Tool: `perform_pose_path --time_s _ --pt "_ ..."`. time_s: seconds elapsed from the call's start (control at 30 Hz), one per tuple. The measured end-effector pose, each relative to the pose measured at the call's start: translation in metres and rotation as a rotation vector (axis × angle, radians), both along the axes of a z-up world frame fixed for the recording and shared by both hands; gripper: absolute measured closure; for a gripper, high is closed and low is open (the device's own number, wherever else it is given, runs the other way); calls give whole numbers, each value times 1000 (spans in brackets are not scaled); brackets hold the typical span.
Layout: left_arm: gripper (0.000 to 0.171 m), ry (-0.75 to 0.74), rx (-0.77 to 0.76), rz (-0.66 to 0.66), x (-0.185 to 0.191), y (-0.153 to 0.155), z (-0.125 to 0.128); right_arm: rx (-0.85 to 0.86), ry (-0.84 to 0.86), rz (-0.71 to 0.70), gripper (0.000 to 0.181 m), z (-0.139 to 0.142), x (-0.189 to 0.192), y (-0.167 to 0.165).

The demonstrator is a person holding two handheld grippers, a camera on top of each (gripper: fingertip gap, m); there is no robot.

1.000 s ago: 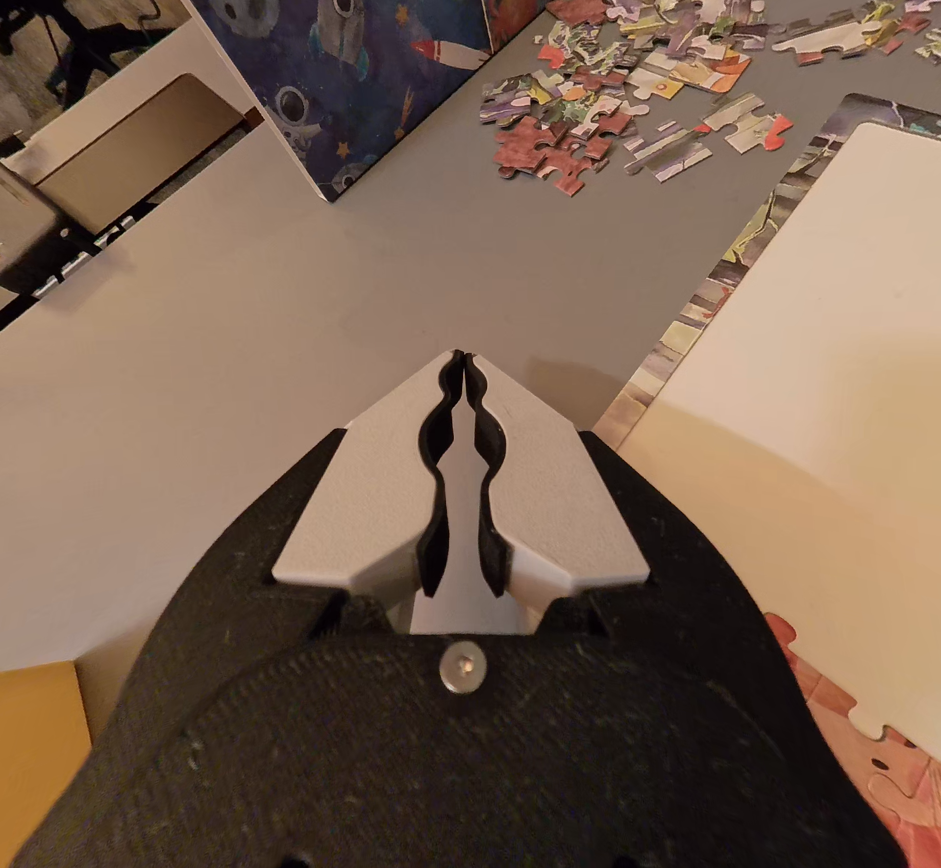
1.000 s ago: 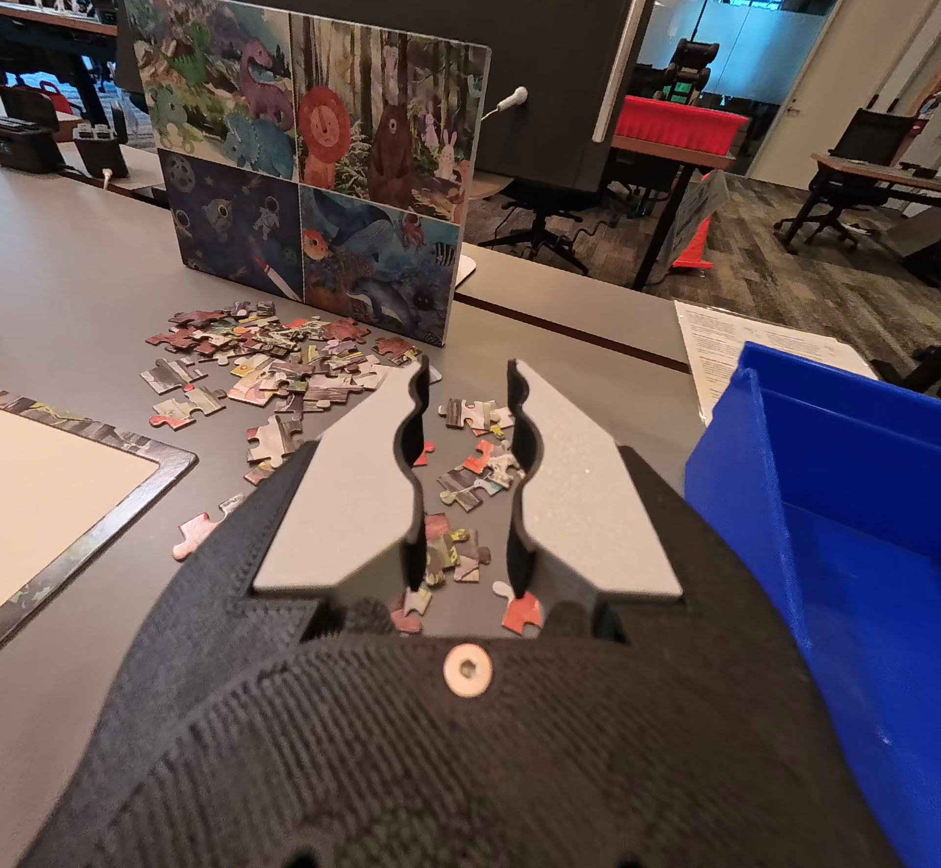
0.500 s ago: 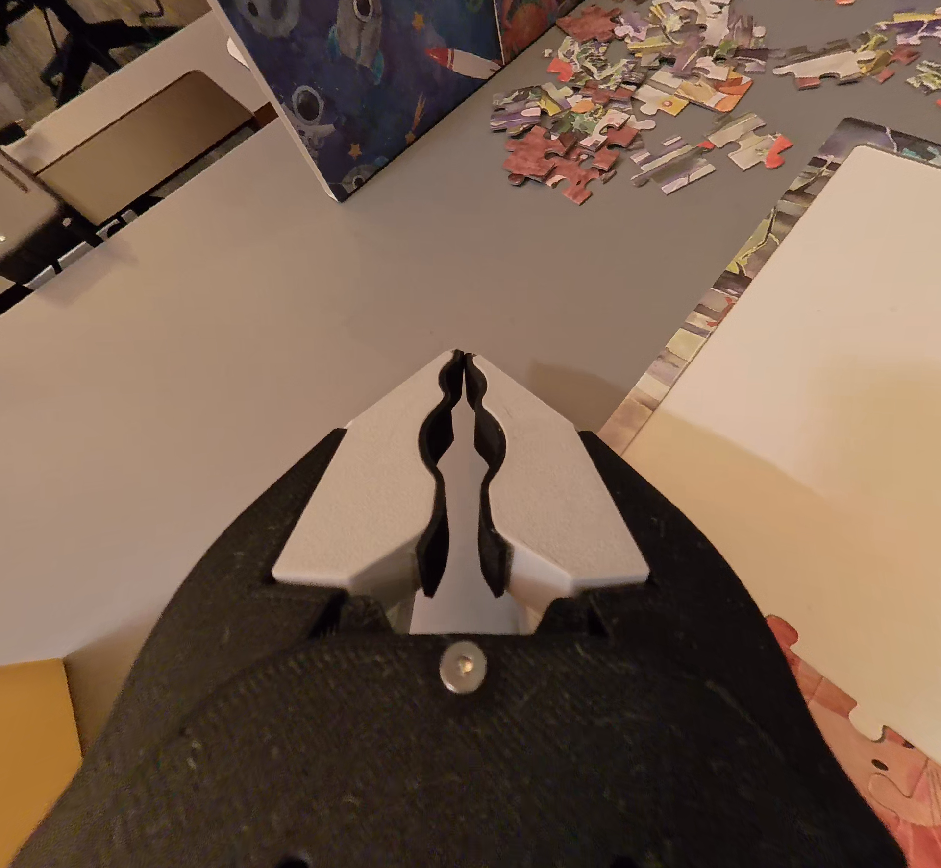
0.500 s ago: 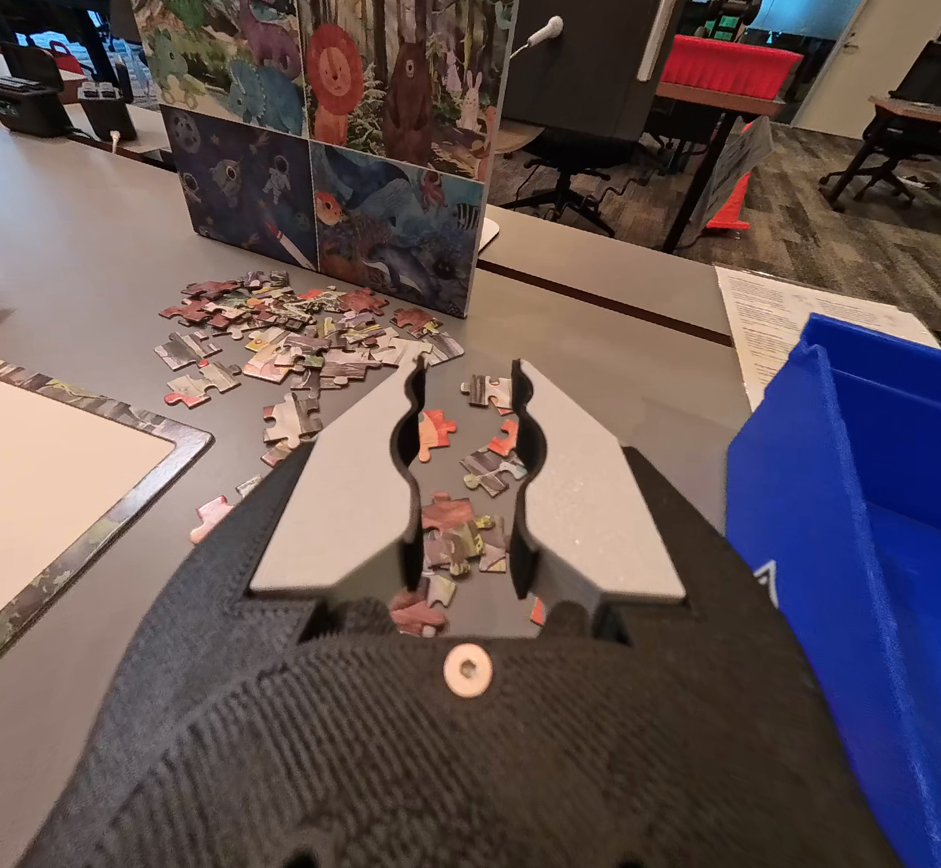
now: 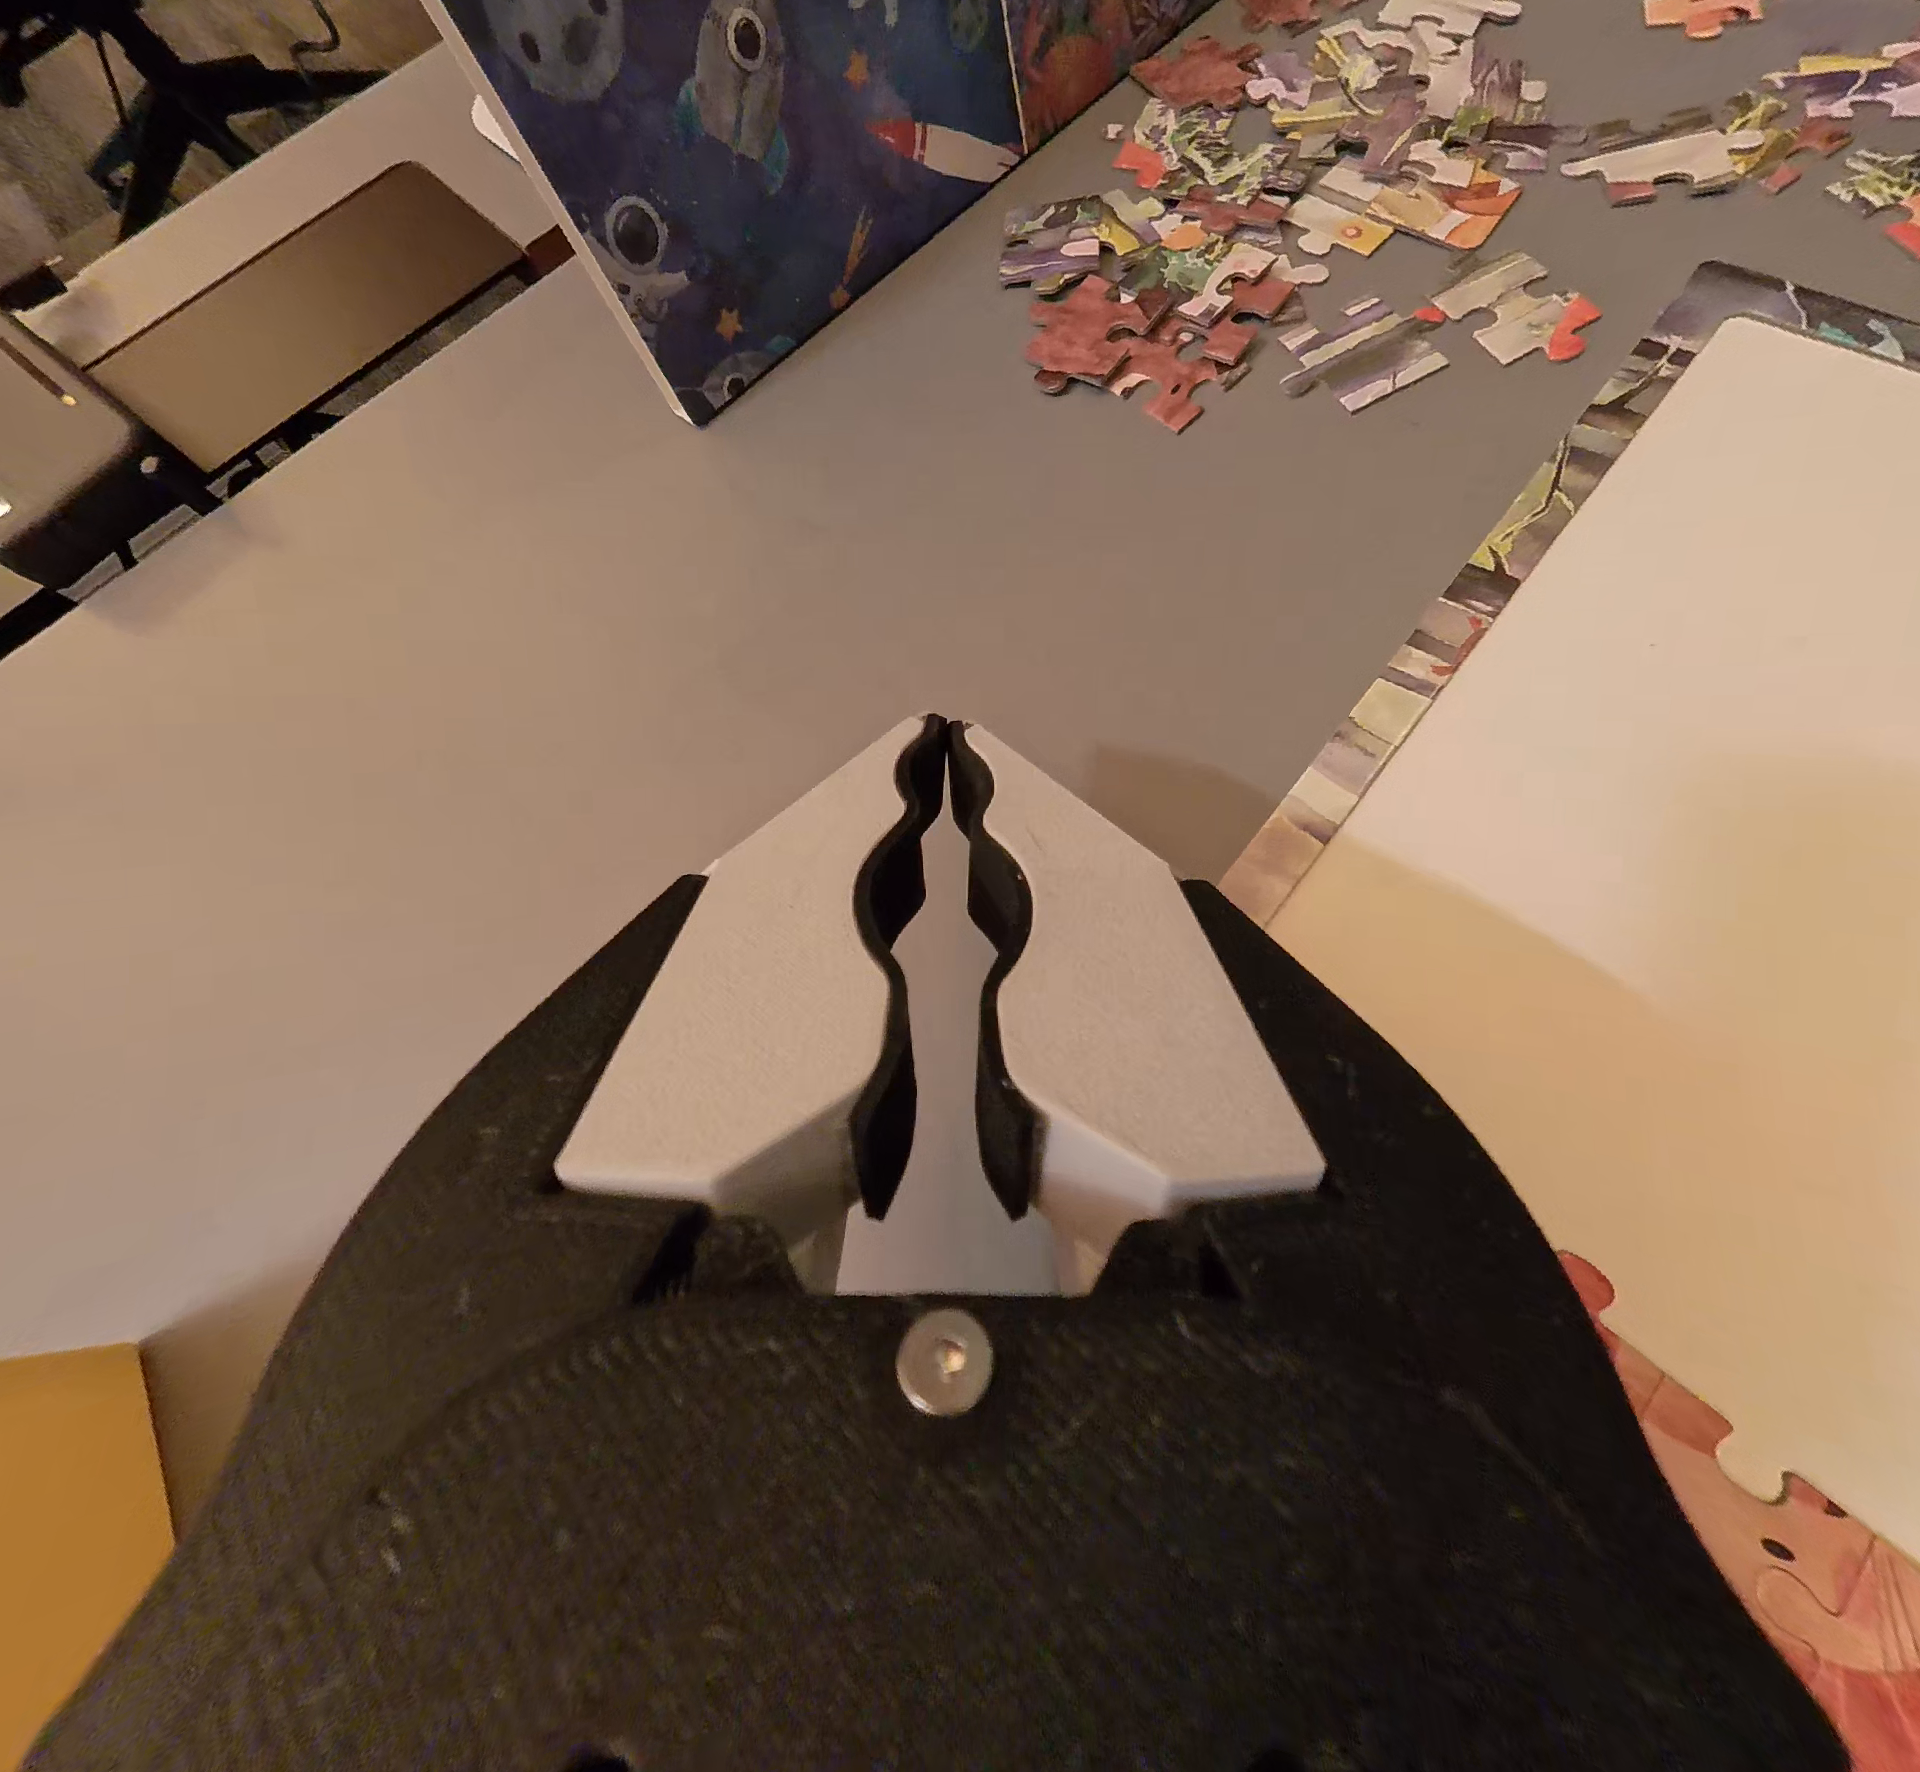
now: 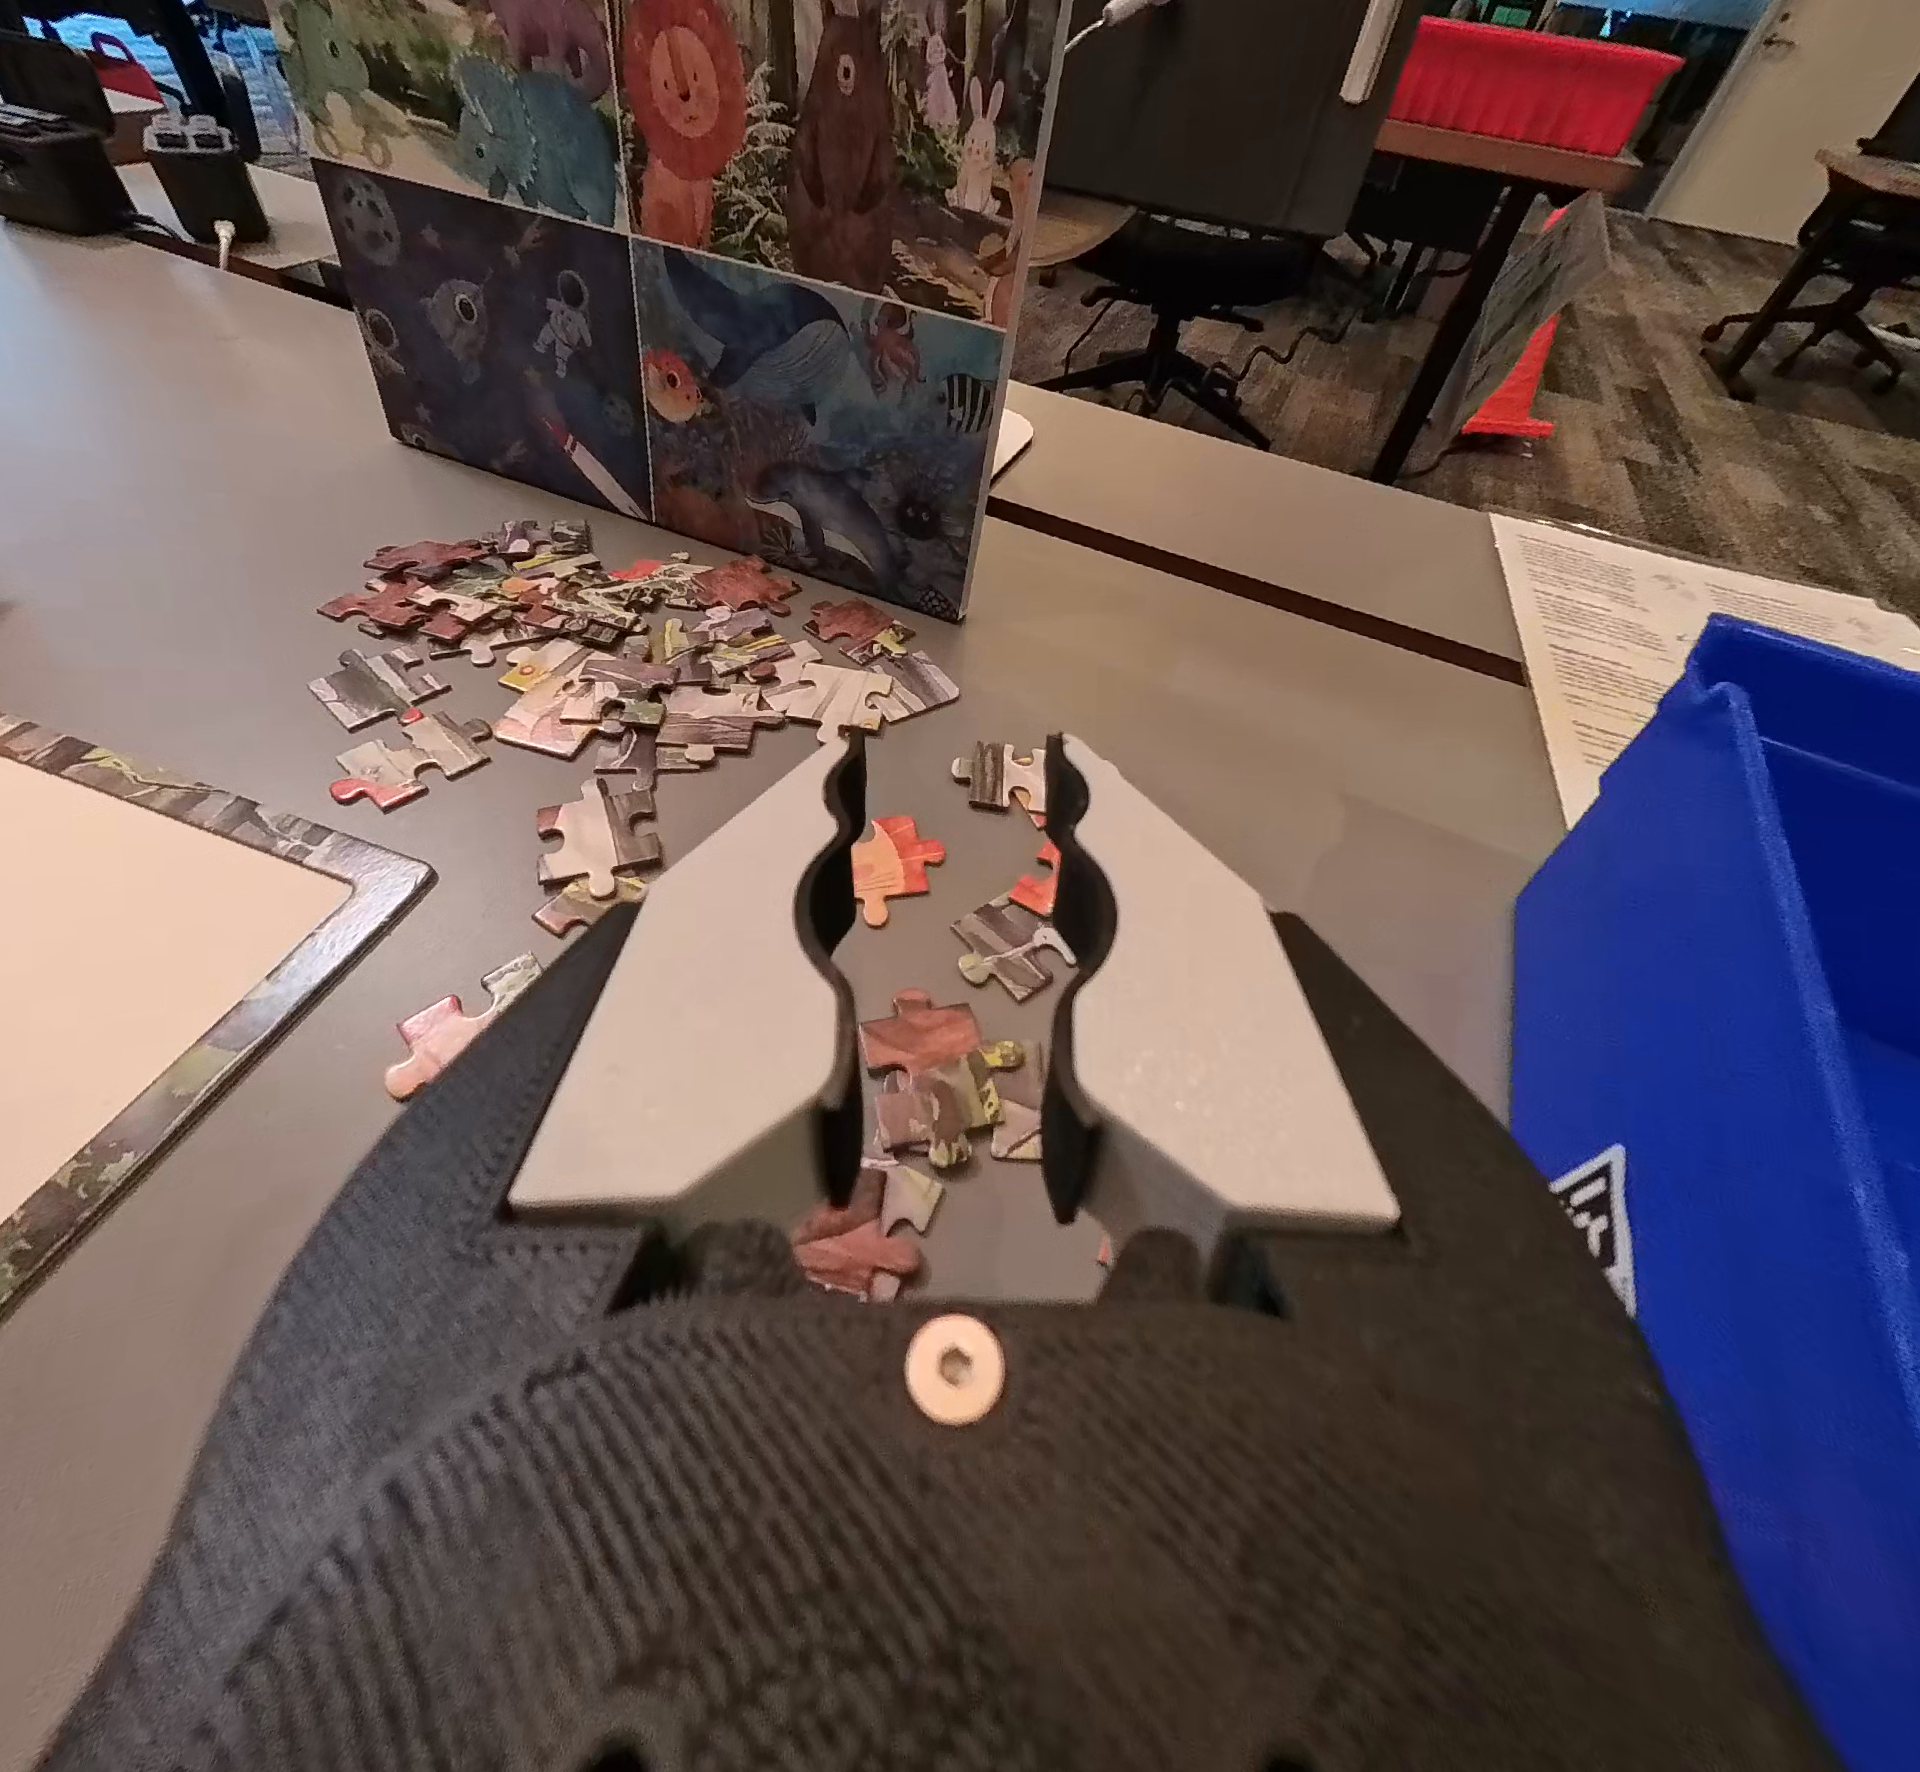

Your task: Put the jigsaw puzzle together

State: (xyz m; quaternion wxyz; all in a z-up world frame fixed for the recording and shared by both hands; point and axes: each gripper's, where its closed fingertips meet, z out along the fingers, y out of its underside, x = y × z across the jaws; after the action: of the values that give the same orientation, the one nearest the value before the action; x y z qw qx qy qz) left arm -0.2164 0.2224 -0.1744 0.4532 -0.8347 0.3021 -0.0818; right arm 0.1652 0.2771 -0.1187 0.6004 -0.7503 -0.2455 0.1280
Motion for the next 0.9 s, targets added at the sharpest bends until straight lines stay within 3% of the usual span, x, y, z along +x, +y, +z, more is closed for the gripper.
perform_pose_path --time_s 0.4,0.67,0.9 --pt "171 3 -6 -4 1 0 -2 -32 -6 -20 148 -6 3 3" --pt "171 12 -11 -10 3 -1 -4 -293 -27 -227 142 -57 42 14" --pt "171 16 -11 -14 4 -1 -4 -320 -90 -271 145 -67 52 25"
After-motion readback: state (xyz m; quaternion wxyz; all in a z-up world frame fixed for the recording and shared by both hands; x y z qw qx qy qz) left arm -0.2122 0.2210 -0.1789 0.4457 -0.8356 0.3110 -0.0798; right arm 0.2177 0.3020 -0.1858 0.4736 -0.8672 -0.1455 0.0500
